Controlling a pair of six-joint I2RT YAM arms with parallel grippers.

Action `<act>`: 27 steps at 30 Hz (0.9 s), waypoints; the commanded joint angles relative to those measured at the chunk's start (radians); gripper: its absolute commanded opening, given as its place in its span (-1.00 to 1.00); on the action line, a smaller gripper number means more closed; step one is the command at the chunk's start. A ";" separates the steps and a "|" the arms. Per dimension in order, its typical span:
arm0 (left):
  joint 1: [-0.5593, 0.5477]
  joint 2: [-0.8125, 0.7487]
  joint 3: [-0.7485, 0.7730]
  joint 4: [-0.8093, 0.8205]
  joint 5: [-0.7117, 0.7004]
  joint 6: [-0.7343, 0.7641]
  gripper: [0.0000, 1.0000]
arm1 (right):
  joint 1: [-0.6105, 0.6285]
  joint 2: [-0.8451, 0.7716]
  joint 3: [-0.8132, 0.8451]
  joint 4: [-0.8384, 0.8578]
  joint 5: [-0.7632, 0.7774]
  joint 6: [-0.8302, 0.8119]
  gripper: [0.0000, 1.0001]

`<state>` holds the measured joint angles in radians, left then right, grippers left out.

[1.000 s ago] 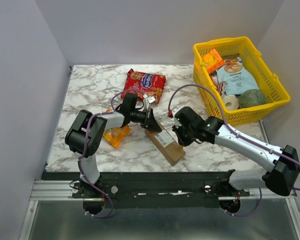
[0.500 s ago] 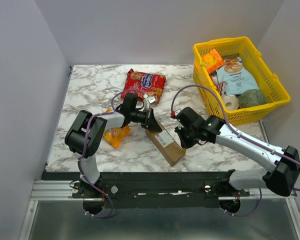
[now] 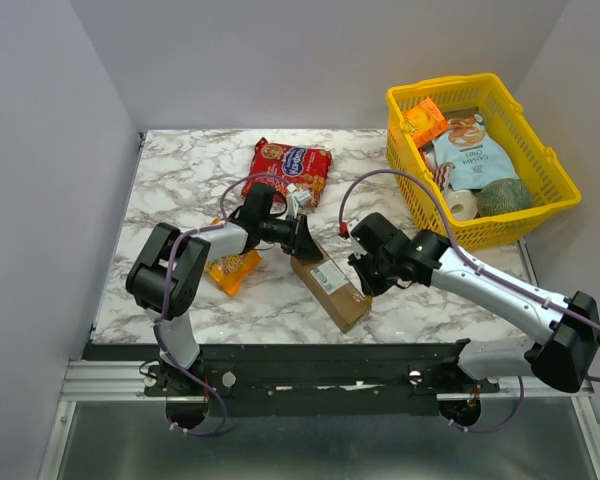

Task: Unpack the express box

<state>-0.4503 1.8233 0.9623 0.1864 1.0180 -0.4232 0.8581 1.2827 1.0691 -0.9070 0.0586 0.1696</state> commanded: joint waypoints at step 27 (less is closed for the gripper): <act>0.078 -0.007 0.252 -0.734 -0.274 0.486 -0.80 | 0.009 0.047 0.192 0.101 -0.029 -0.156 -0.99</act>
<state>-0.3733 1.7576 1.1233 -0.5644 0.7315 0.0746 0.8585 1.3148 1.1584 -0.8894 0.0002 0.0753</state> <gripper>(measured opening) 0.098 0.213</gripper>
